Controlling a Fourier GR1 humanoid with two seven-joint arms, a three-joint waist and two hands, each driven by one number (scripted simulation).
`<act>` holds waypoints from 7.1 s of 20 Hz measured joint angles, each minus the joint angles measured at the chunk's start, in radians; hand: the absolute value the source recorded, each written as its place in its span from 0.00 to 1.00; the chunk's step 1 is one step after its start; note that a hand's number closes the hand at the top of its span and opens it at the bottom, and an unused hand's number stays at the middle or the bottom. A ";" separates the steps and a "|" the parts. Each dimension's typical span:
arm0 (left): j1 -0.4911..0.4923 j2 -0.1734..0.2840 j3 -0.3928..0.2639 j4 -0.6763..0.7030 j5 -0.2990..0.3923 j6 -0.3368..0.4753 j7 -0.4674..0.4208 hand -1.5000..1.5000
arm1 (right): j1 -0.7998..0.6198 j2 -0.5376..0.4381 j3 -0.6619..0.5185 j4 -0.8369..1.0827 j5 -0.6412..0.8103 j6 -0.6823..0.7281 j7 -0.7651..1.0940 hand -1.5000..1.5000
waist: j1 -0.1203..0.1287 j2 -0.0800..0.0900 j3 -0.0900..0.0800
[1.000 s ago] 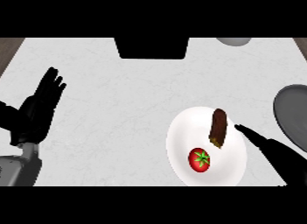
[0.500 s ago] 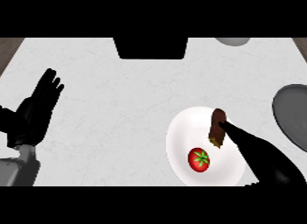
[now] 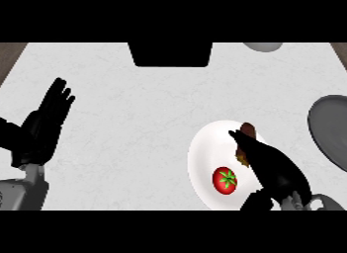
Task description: Pick the tomato from the plate and place it in the pan
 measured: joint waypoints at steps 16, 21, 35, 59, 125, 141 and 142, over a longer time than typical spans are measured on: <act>0.009 -0.033 0.051 0.023 -0.033 -0.051 -0.020 0.50 | 0.032 0.126 -0.032 0.216 0.125 0.048 -0.087 0.00 | -0.004 0.000 0.000; -0.009 -0.050 0.071 0.041 -0.050 -0.066 -0.018 0.50 | 0.012 0.197 -0.064 0.313 0.197 0.056 -0.143 0.00 | -0.004 -0.003 -0.002; 0.001 -0.082 0.088 -0.007 -0.089 -0.082 0.021 0.50 | 0.011 0.303 -0.100 0.445 0.327 0.031 -0.327 1.00 | -0.002 -0.014 -0.008; 0.009 -0.093 0.134 0.002 -0.099 -0.117 0.019 0.50 | 0.091 0.147 -0.103 0.167 0.744 -0.118 -0.356 1.00 | -0.015 -0.006 -0.001; -0.010 -0.136 0.150 0.003 -0.134 -0.140 0.025 0.50 | -0.276 -0.255 -1.263 1.563 0.254 -0.367 -1.604 0.00 | 0.000 0.004 0.003; 0.014 -0.146 0.150 -0.008 -0.144 -0.137 0.017 0.50 | 0.056 -0.489 -1.479 1.668 -0.035 0.170 -1.826 0.00 | -0.014 0.002 0.004; 0.016 -0.146 0.150 -0.008 -0.144 -0.138 0.015 0.50 | 0.072 -0.480 -1.478 1.664 -0.039 0.166 -1.839 0.00 | -0.014 0.001 0.004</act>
